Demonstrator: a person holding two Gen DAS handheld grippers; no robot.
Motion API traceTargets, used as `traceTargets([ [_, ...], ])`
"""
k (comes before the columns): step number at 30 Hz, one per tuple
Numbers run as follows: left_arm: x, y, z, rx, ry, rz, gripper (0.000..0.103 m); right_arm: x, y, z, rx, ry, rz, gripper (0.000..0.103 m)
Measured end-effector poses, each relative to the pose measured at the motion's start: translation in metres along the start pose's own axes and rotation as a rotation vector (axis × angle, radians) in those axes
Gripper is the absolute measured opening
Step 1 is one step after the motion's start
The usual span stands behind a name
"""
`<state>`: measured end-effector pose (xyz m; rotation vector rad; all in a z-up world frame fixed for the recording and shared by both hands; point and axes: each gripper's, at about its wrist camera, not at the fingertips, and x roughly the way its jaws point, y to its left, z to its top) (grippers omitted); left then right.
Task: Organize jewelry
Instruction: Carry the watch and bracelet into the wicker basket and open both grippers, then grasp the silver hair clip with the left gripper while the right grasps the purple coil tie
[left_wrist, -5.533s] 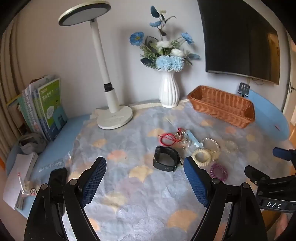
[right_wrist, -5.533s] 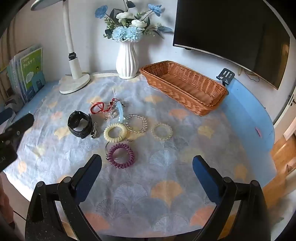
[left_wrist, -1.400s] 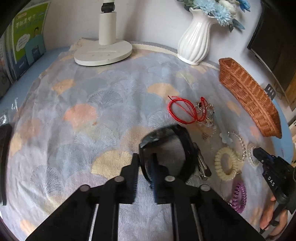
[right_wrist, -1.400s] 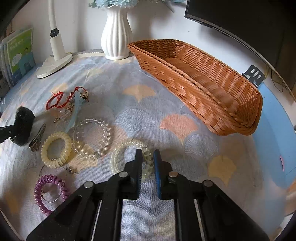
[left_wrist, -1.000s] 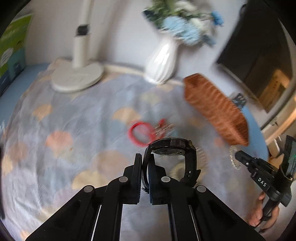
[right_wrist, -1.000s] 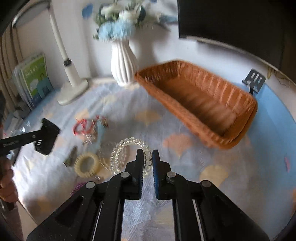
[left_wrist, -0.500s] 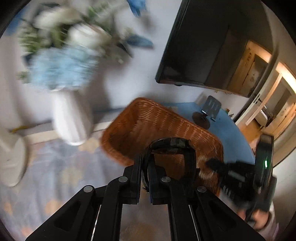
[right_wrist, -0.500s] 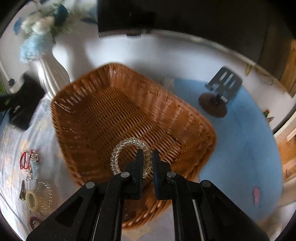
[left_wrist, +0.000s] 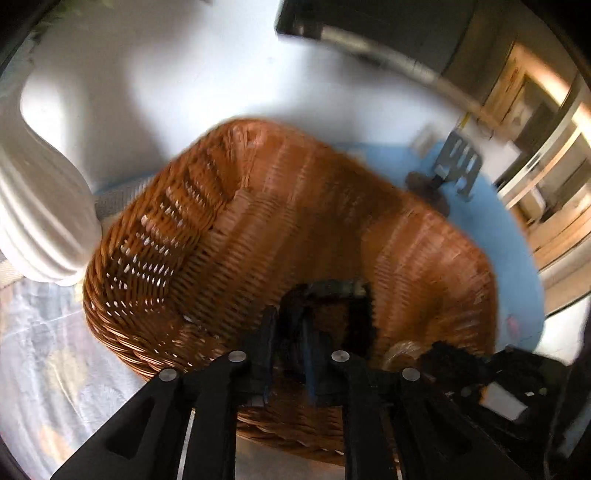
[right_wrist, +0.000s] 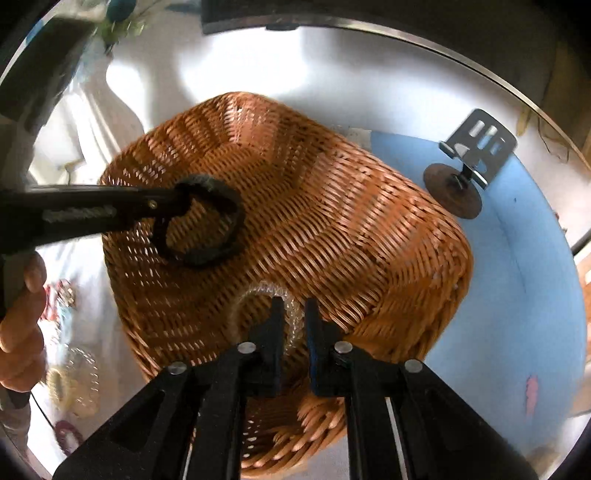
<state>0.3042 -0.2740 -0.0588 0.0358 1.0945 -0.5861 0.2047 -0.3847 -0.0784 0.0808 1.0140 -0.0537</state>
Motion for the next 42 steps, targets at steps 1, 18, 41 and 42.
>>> traceTargets([
  [1, -0.009, 0.003, -0.001, -0.005, -0.022, -0.01, 0.017, -0.004, -0.002, -0.001, 0.009, -0.008, -0.002, 0.016],
  [18, -0.219, 0.065, -0.101, 0.033, -0.298, -0.005, 0.046, -0.121, 0.1, -0.047, -0.095, -0.152, 0.051, 0.037],
  [41, -0.132, 0.124, -0.256, 0.051, -0.129, 0.139, 0.05, -0.083, 0.17, -0.176, -0.052, 0.042, 0.224, 0.035],
  [42, -0.129, 0.123, -0.255, 0.055, -0.129, 0.156, 0.05, -0.079, 0.17, -0.176, -0.044, 0.047, 0.228, 0.033],
])
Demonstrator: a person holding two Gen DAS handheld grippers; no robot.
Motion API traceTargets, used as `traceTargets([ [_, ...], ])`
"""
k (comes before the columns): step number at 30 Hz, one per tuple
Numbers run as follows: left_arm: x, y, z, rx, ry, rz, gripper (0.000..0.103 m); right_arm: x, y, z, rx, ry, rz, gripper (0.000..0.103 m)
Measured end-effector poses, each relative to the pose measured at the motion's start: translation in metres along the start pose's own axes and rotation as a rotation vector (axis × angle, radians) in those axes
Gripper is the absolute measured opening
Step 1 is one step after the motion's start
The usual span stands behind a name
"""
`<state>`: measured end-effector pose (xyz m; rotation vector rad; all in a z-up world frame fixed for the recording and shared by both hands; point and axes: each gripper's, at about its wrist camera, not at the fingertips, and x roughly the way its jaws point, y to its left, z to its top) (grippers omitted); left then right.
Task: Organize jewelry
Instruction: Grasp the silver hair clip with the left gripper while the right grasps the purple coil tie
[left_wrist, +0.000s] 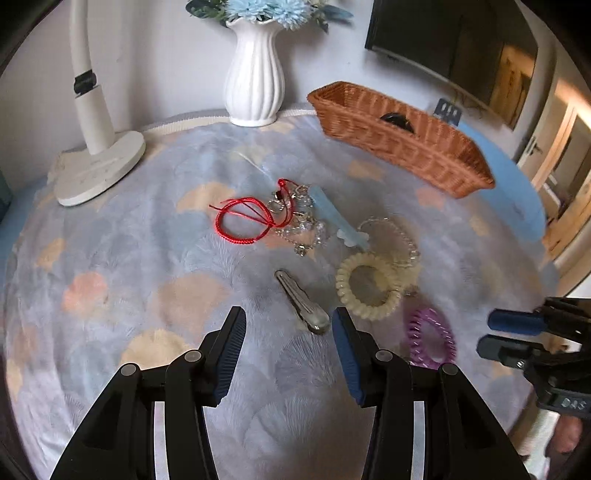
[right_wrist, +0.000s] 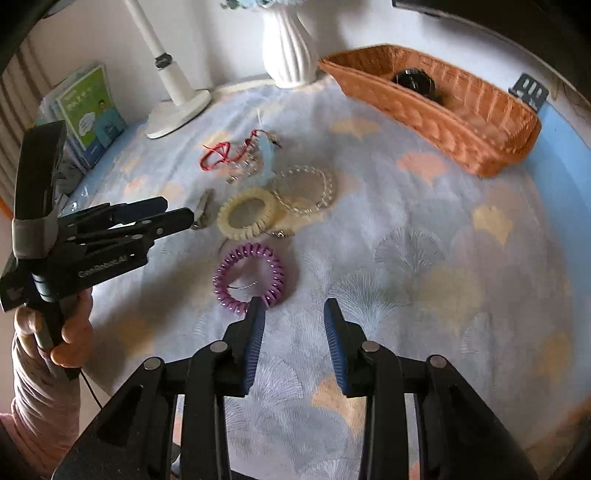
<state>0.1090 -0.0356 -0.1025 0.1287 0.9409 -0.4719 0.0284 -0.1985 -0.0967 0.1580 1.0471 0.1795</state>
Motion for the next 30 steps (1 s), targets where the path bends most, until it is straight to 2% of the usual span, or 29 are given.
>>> traceTargets([
  [5, 0.014, -0.002, -0.001, 0.003, 0.026, 0.038, 0.049, 0.015, 0.003, 0.008, 0.009, 0.018, -0.003, 0.032],
  [8, 0.014, -0.003, -0.002, 0.014, 0.013, 0.055, 0.049, 0.022, 0.007, 0.011, 0.007, 0.017, 0.016, 0.032],
  [14, 0.016, -0.005, 0.0, 0.022, 0.007, 0.073, 0.048, 0.032, 0.038, 0.008, -0.155, -0.002, -0.158, 0.031],
  [16, 0.017, -0.006, 0.001, 0.02, 0.006, 0.078, 0.048, 0.03, 0.045, 0.003, -0.2, 0.002, -0.165, 0.013],
  [18, 0.017, -0.006, 0.001, 0.022, 0.001, 0.08, 0.038, 0.026, 0.046, -0.003, -0.222, 0.015, -0.193, 0.011],
  [19, 0.016, -0.006, 0.001, 0.024, -0.005, 0.079, 0.021, 0.024, 0.044, -0.005, -0.226, 0.013, -0.225, 0.011],
  [21, 0.016, -0.005, 0.001, 0.021, -0.009, 0.073, 0.021, 0.013, 0.033, -0.007, -0.205, -0.007, -0.289, 0.011],
  [23, 0.016, -0.004, 0.002, 0.016, -0.01, 0.066, 0.021, -0.003, 0.02, -0.006, -0.152, -0.05, -0.262, 0.011],
  [24, 0.016, -0.004, 0.002, 0.016, -0.01, 0.064, 0.021, -0.015, 0.014, -0.005, -0.125, -0.084, -0.221, 0.011],
  [26, 0.016, -0.003, 0.002, 0.015, -0.01, 0.059, 0.021, -0.034, 0.003, -0.002, -0.074, -0.138, -0.058, 0.011],
  [27, 0.016, -0.003, 0.002, 0.015, -0.01, 0.057, 0.021, -0.039, -0.001, 0.0, -0.058, -0.152, -0.007, 0.011],
  [28, 0.016, -0.003, 0.002, 0.014, -0.01, 0.055, 0.021, -0.041, -0.004, 0.002, -0.046, -0.162, -0.001, 0.011],
  [30, 0.016, -0.004, 0.002, 0.012, -0.01, 0.054, 0.021, -0.035, -0.005, 0.005, -0.065, -0.138, -0.159, 0.011],
])
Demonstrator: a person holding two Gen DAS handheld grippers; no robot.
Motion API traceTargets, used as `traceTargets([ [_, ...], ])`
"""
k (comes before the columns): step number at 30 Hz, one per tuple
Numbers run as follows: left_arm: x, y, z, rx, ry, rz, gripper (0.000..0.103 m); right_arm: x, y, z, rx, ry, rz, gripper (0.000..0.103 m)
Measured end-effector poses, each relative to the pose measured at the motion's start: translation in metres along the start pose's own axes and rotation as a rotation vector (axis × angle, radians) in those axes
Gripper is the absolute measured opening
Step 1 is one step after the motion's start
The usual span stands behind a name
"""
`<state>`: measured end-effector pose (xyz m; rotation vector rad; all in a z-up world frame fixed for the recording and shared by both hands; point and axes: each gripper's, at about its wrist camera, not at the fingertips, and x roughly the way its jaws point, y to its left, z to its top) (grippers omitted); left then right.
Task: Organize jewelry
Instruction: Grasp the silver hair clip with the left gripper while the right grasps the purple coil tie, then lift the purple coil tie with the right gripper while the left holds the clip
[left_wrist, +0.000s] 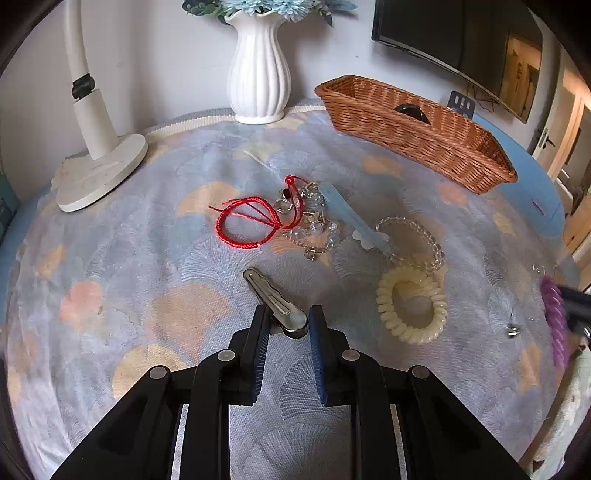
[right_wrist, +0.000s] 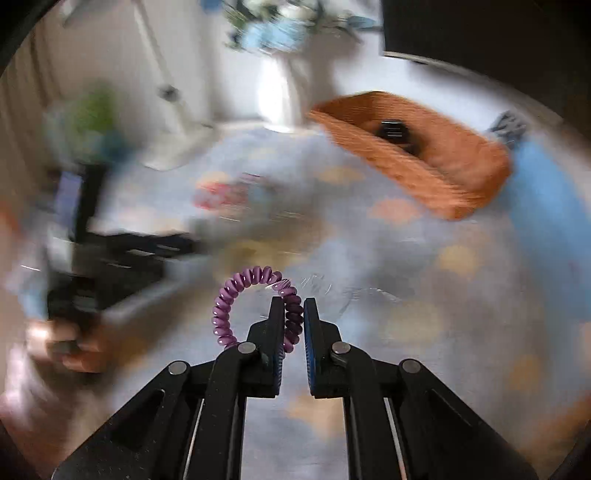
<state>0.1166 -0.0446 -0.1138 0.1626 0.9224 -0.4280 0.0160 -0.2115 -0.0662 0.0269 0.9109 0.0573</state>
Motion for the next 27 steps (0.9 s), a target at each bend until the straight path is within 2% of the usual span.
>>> traceTargets([
  [1, 0.0, 0.0, 0.0, 0.0, 0.0, 0.0, 0.021, 0.002, -0.001, 0.001, 0.003, 0.001, 0.024, 0.011],
  [3, 0.0, 0.0, 0.0, 0.0, -0.001, 0.0, 0.021, 0.002, -0.007, 0.0, 0.049, 0.003, 0.142, 0.011],
  [4, 0.0, 0.0, 0.0, 0.0, 0.0, 0.001, 0.021, 0.004, -0.007, 0.001, 0.05, 0.015, 0.127, 0.011],
  [5, 0.0, 0.0, 0.0, -0.001, 0.0, 0.001, 0.021, 0.011, -0.005, 0.001, 0.022, 0.05, 0.006, 0.011],
  [6, 0.0, -0.001, 0.0, -0.002, 0.0, 0.001, 0.021, 0.021, -0.004, 0.0, -0.022, 0.094, -0.161, 0.011],
  [7, 0.0, -0.001, 0.0, -0.002, 0.0, 0.002, 0.021, 0.027, -0.004, -0.003, -0.033, 0.111, -0.218, 0.011],
  [8, 0.0, 0.0, 0.0, -0.002, -0.001, 0.001, 0.021, 0.028, -0.013, -0.004, -0.002, 0.119, -0.174, 0.011],
  [9, 0.0, 0.0, 0.0, -0.002, -0.001, -0.001, 0.021, 0.026, -0.023, -0.005, 0.055, 0.117, -0.08, 0.011],
  [10, -0.001, 0.0, 0.0, -0.003, -0.001, -0.002, 0.021, 0.023, -0.032, -0.006, 0.1, 0.116, -0.022, 0.011],
  [11, -0.001, 0.0, 0.0, -0.003, -0.001, -0.002, 0.021, 0.022, -0.038, -0.006, 0.123, 0.116, -0.017, 0.011],
  [13, 0.0, -0.001, 0.0, 0.0, -0.001, 0.001, 0.021, 0.024, -0.046, -0.009, 0.107, 0.139, -0.104, 0.012],
  [14, 0.0, -0.001, 0.0, 0.002, -0.001, 0.001, 0.021, 0.027, -0.05, -0.01, 0.11, 0.158, -0.109, 0.013],
  [17, -0.001, -0.001, 0.0, 0.004, -0.001, -0.001, 0.021, 0.03, -0.072, -0.015, 0.177, 0.184, -0.009, 0.014],
  [23, -0.001, 0.0, 0.0, 0.006, -0.002, -0.001, 0.021, 0.009, -0.102, -0.02, 0.233, 0.13, -0.031, 0.015],
  [25, -0.001, 0.0, 0.0, 0.006, -0.002, -0.002, 0.021, 0.004, -0.107, -0.02, 0.252, 0.114, -0.003, 0.016],
  [27, -0.001, 0.0, 0.0, 0.006, -0.002, -0.004, 0.021, -0.003, -0.101, -0.019, 0.238, 0.102, 0.069, 0.016],
])
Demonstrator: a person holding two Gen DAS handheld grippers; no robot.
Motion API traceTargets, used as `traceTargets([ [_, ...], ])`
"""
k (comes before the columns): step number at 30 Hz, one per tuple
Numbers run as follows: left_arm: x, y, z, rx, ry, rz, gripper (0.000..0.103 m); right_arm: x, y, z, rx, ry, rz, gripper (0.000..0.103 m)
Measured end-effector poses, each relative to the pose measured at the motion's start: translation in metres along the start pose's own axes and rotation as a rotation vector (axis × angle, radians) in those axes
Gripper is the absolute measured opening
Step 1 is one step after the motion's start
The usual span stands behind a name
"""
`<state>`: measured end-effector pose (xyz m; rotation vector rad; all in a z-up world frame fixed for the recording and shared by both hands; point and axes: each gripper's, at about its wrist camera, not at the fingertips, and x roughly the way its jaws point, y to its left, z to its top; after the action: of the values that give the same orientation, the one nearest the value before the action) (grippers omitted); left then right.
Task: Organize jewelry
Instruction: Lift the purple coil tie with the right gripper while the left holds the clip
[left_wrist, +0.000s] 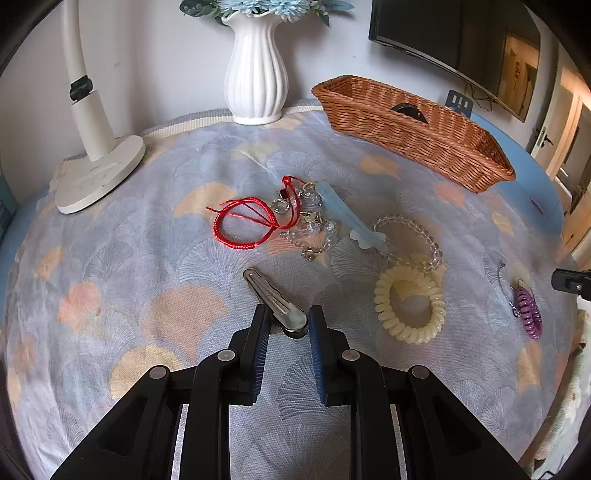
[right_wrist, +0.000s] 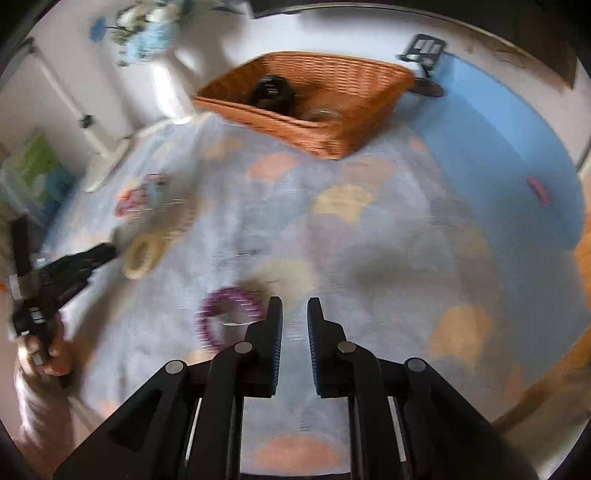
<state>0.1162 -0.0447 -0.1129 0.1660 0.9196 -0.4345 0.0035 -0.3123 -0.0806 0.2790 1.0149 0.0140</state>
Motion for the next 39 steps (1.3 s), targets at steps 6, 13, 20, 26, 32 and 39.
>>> traceTargets([
  [6, 0.0, -0.001, 0.001, 0.003, 0.0, -0.001, 0.021, 0.024, 0.056, -0.006, -0.14, 0.06, 0.025, 0.021],
  [13, 0.0, -0.001, 0.001, 0.003, 0.0, -0.007, 0.021, 0.035, 0.077, -0.019, -0.245, 0.042, -0.143, 0.033],
  [20, -0.001, -0.001, 0.001, 0.005, -0.001, -0.006, 0.021, 0.013, 0.077, -0.004, -0.213, -0.009, 0.08, 0.012],
  [26, -0.001, -0.001, 0.001, 0.004, -0.001, -0.006, 0.021, -0.031, 0.049, 0.018, -0.116, -0.128, 0.311, 0.012],
  [32, 0.0, -0.002, 0.001, 0.008, -0.001, -0.003, 0.021, -0.018, 0.021, 0.013, -0.005, -0.097, 0.397, 0.012],
  [39, -0.005, 0.002, 0.0, -0.008, -0.006, -0.058, 0.021, -0.02, 0.015, 0.011, -0.002, -0.105, 0.391, 0.013],
])
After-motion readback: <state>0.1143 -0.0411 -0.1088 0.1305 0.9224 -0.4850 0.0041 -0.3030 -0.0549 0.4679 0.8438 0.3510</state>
